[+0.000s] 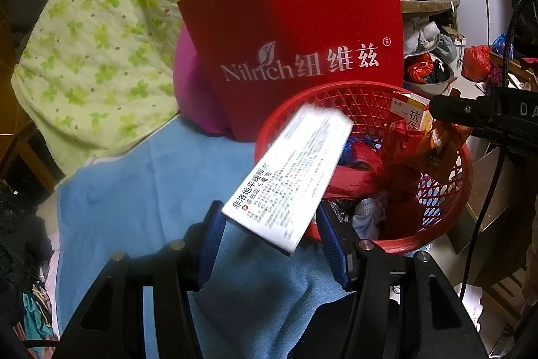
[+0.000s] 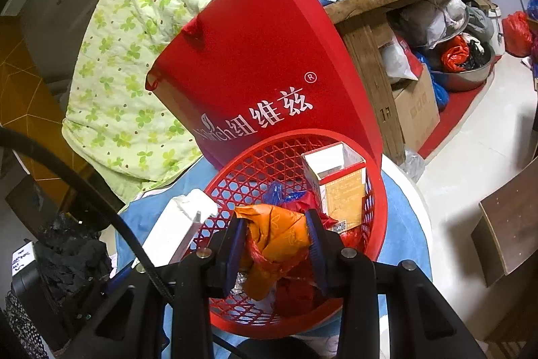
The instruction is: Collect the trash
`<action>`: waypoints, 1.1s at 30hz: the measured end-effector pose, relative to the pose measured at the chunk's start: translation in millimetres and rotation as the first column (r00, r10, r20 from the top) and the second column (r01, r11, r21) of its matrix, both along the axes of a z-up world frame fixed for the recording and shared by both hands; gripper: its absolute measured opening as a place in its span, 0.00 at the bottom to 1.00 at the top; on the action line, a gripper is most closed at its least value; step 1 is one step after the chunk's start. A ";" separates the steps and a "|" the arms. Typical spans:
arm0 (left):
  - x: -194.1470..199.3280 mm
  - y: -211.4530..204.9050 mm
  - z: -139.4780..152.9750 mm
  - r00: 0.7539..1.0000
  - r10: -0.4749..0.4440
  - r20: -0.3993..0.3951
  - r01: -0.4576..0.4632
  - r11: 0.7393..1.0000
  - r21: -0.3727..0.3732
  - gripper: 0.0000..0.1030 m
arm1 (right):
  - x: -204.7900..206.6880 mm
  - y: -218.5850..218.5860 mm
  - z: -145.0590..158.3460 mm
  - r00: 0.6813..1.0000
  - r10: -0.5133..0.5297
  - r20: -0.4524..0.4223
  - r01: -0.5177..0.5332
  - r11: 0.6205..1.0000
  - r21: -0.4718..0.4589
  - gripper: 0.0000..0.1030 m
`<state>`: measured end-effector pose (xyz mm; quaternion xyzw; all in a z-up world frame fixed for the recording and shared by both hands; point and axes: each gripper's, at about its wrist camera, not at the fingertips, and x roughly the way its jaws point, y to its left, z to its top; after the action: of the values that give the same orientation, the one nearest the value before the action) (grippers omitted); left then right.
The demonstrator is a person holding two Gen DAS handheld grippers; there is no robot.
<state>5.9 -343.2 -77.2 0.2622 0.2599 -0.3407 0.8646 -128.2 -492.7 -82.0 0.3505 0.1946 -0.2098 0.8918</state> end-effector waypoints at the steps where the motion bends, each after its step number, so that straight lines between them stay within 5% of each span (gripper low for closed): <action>1: 0.0 -0.1 0.1 1.000 -0.002 -0.002 0.002 1.000 -0.002 0.56 | 0.1 -0.5 -0.8 1.000 0.002 0.000 -0.002 1.000 0.008 0.38; 10: 2.5 0.6 -2.3 1.000 -0.006 -0.021 0.006 1.000 -0.006 0.57 | -1.0 -3.8 -7.2 1.000 0.006 -0.003 -0.006 0.998 0.057 0.38; 13: 2.5 1.6 -2.5 1.000 -0.008 -0.025 0.007 1.000 -0.008 0.59 | -4.2 -4.0 -8.6 1.000 0.001 0.027 -0.003 0.997 0.072 0.56; 30: 2.9 12.5 0.9 0.999 -0.004 -0.038 0.003 1.000 -0.024 0.61 | -8.2 5.9 -3.0 1.000 -0.014 0.014 0.014 1.000 0.006 0.56; 33: 2.2 17.6 5.1 1.000 0.003 -0.031 -0.004 0.999 -0.037 0.81 | -7.5 11.9 -1.0 1.000 -0.017 -0.004 0.017 1.000 -0.026 0.56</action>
<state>8.2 -325.6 -72.1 0.2407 0.2672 -0.3479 0.8658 -135.7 -480.7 -83.1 0.3403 0.1908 -0.2206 0.8939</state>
